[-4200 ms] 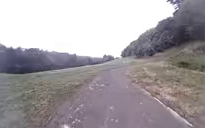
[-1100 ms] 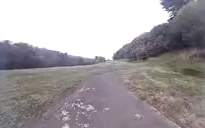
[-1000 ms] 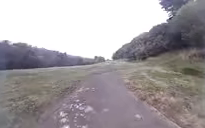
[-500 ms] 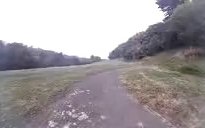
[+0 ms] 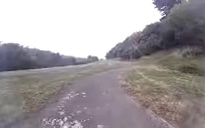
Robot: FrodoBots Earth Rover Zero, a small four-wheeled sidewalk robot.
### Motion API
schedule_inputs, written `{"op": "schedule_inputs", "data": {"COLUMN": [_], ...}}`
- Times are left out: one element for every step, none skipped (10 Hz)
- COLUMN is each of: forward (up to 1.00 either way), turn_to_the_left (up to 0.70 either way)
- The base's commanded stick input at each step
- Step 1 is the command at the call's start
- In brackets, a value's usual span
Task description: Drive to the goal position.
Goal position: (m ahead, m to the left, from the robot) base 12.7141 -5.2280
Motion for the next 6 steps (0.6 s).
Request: {"op": "schedule_inputs", "data": {"forward": [0.45,0.45,0.45,0.45,0.45,0.45], "turn_to_the_left": [0.00,0.00,0.00,0.00,0.00,0.00]}}
